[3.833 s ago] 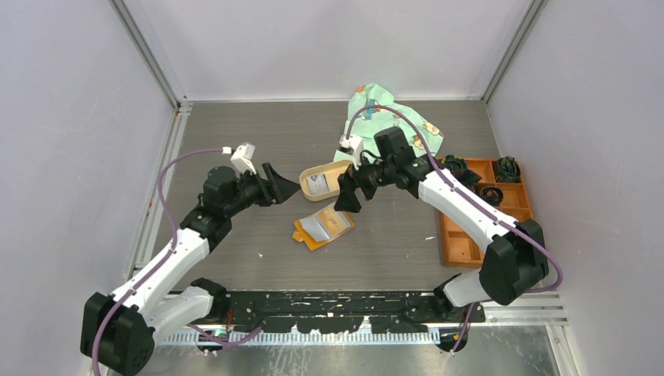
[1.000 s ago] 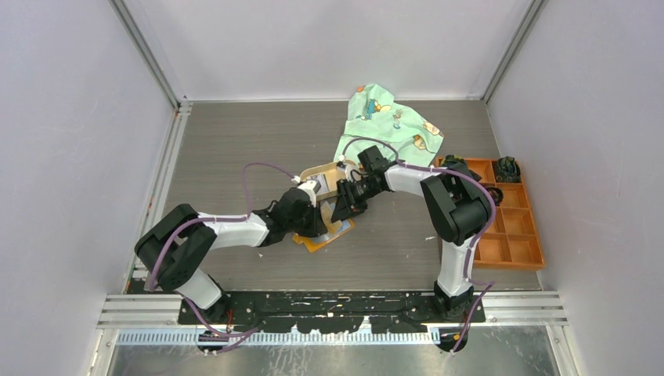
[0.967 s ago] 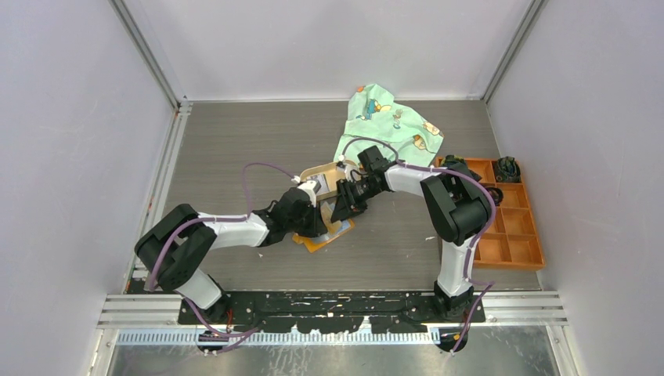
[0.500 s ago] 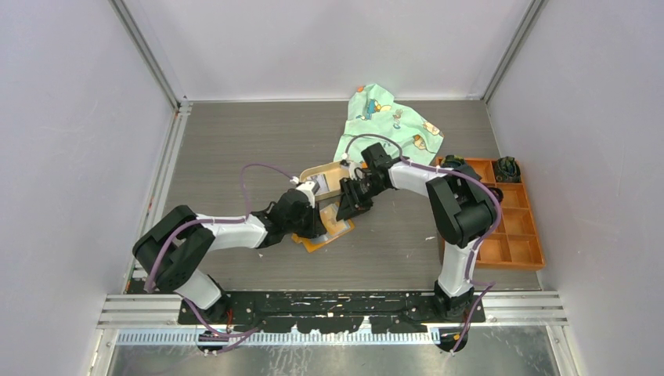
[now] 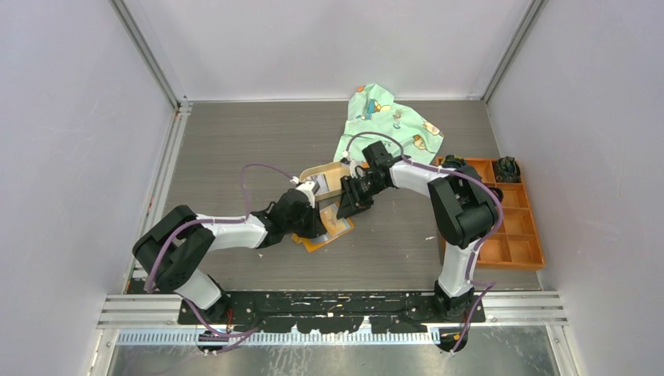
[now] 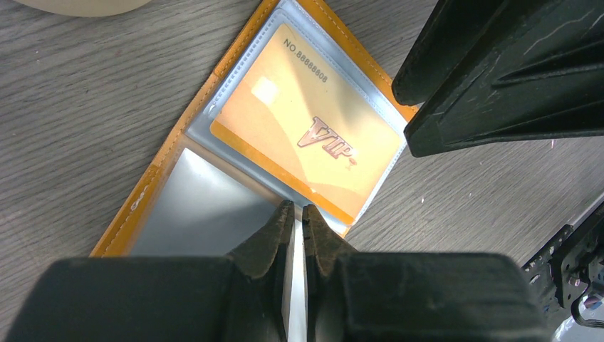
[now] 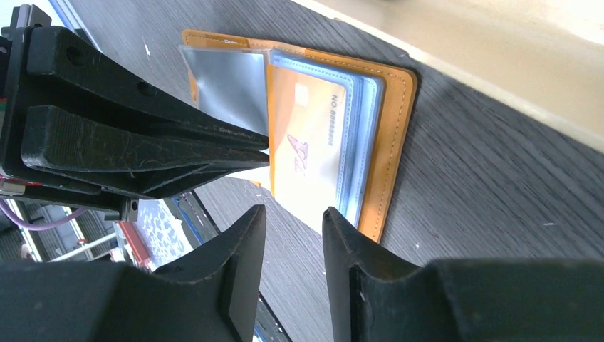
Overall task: Put the credit cards into the card holder
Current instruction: Turn over the card slot in the card holder.
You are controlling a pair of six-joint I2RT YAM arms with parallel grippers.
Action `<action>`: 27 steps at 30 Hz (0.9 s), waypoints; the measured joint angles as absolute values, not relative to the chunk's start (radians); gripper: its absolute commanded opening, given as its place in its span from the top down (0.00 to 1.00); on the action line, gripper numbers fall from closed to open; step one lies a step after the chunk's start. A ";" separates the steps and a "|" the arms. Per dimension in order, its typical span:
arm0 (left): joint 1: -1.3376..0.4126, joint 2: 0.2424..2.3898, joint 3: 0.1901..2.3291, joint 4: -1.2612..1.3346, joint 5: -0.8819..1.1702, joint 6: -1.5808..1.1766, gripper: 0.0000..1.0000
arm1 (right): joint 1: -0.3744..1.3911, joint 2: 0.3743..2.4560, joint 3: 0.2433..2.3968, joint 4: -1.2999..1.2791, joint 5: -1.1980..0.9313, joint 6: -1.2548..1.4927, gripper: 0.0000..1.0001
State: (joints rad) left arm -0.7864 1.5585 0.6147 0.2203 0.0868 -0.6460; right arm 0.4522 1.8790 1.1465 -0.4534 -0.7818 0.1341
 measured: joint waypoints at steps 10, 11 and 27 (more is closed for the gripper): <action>-0.786 1.559 0.615 0.220 0.087 -0.646 0.89 | 0.455 1.932 1.148 -0.455 -0.787 0.146 0.61; -0.786 1.559 0.615 0.220 0.087 -0.646 0.89 | 0.455 1.935 1.148 -0.456 -0.785 0.147 0.61; -0.786 1.557 0.615 0.215 0.086 -0.646 0.89 | 0.458 1.937 1.154 -0.436 -0.852 0.176 0.71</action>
State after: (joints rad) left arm -0.7864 1.5570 0.6147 0.2153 0.0864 -0.6464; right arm 0.4580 1.9369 1.1538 -0.4358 -0.8520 0.1764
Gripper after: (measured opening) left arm 0.105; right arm 0.297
